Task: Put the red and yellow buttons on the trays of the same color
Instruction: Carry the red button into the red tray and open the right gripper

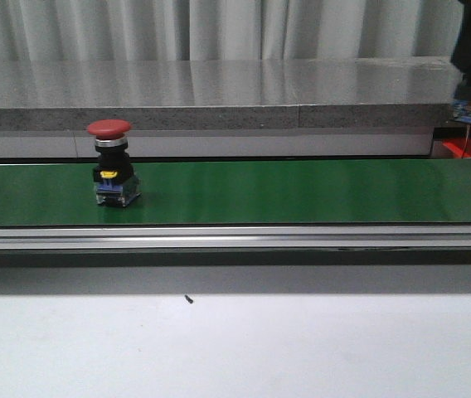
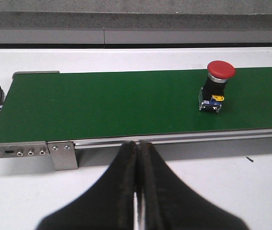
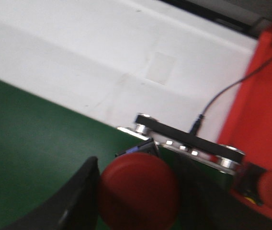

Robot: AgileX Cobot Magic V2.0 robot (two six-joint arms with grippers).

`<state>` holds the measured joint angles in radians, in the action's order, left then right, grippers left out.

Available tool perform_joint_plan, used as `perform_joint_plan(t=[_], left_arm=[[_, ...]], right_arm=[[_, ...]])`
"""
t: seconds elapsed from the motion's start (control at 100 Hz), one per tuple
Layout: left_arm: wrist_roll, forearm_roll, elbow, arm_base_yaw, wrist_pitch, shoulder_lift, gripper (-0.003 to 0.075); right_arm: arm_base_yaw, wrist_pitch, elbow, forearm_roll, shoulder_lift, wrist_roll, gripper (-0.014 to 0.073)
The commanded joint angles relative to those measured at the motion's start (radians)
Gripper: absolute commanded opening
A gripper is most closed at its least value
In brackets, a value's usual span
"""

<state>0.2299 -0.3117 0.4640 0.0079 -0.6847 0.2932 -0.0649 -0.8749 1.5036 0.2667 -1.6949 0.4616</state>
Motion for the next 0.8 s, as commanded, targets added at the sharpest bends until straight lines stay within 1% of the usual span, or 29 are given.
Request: perform_joint_plan(t=[0.0,0.18,0.32,0.51,0.79], left_arm=[[-0.001,-0.018,0.024,-0.007,0.069,0.009,-0.0020],[-0.001,-0.018,0.024,-0.007,0.069,0.009,-0.0020],[-0.001,-0.018,0.024,-0.007,0.069,0.009,-0.0020],[-0.001,-0.018,0.024,-0.007,0.069,0.009,-0.0020],[-0.001,-0.018,0.024,-0.007,0.069,0.009,-0.0020]], right_arm=[[-0.066,0.082,0.033,0.008,0.054,-0.008,0.0120],[-0.188,0.177,0.033,0.016,0.053,-0.058,0.0120],[-0.251,0.234,0.033,0.016,0.042,-0.098,0.0120],[-0.304,0.251,0.033,0.015,0.000,-0.143,0.0120],[-0.344,0.276,0.033,0.017,-0.105,-0.156,0.0120]])
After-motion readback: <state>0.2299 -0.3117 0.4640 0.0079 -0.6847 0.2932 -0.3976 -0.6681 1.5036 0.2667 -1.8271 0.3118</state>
